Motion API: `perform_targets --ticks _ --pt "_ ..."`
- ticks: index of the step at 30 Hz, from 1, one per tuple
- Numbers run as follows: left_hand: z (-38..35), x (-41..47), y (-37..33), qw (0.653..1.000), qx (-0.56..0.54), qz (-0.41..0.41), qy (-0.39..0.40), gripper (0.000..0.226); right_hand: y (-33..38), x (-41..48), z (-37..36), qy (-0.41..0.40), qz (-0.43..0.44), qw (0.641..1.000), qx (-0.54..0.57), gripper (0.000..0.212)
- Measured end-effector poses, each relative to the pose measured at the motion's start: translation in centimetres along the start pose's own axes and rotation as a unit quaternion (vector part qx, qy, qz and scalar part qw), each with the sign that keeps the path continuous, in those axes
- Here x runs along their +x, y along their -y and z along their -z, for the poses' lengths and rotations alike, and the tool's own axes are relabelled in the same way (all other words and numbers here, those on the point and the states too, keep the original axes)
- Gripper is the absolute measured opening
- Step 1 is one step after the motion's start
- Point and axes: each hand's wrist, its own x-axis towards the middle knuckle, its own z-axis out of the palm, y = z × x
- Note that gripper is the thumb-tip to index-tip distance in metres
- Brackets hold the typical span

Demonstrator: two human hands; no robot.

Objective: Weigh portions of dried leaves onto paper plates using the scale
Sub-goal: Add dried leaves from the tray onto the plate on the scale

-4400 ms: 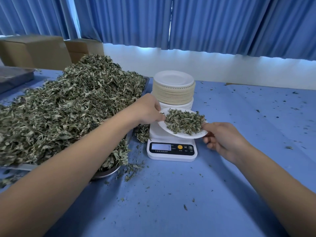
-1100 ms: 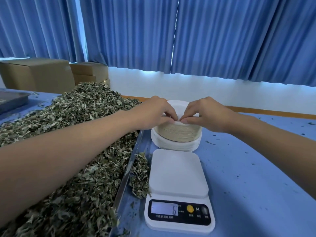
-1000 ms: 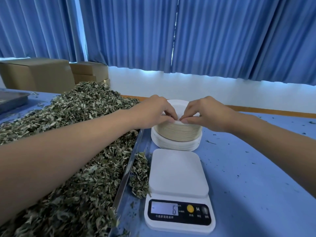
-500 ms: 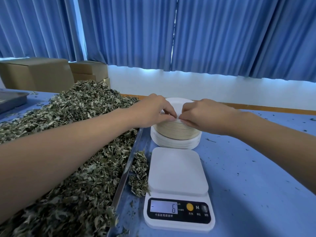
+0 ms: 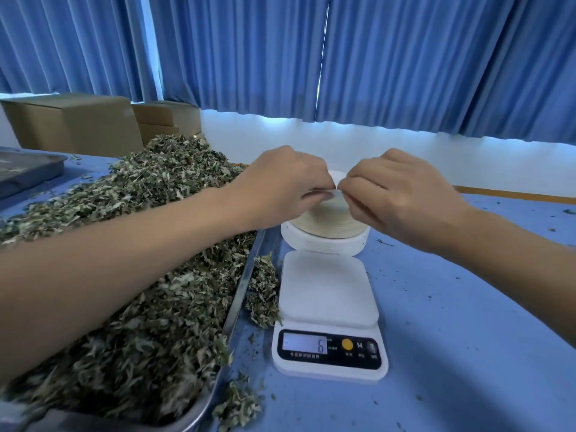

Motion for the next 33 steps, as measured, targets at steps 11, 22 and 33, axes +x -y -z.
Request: perform_targets --ticks 11,22,33 --pt "-0.5 -8.2 -7.7 0.956 0.027 -0.052 0.286 0.035 11.0 -8.4 1.4 0.042 -0.033 0.980 0.194 0.022" --pt "-0.2 -9.0 -1.3 0.933 0.019 0.299 0.201 0.035 9.3 -11.2 0.0 -0.061 -0.467 0.835 0.283 0.049" --pt "-2.7 -9.5 1.3 0.809 0.109 0.445 0.369 0.056 5.0 -15.2 -4.2 0.135 -0.623 0.718 0.279 0.045"
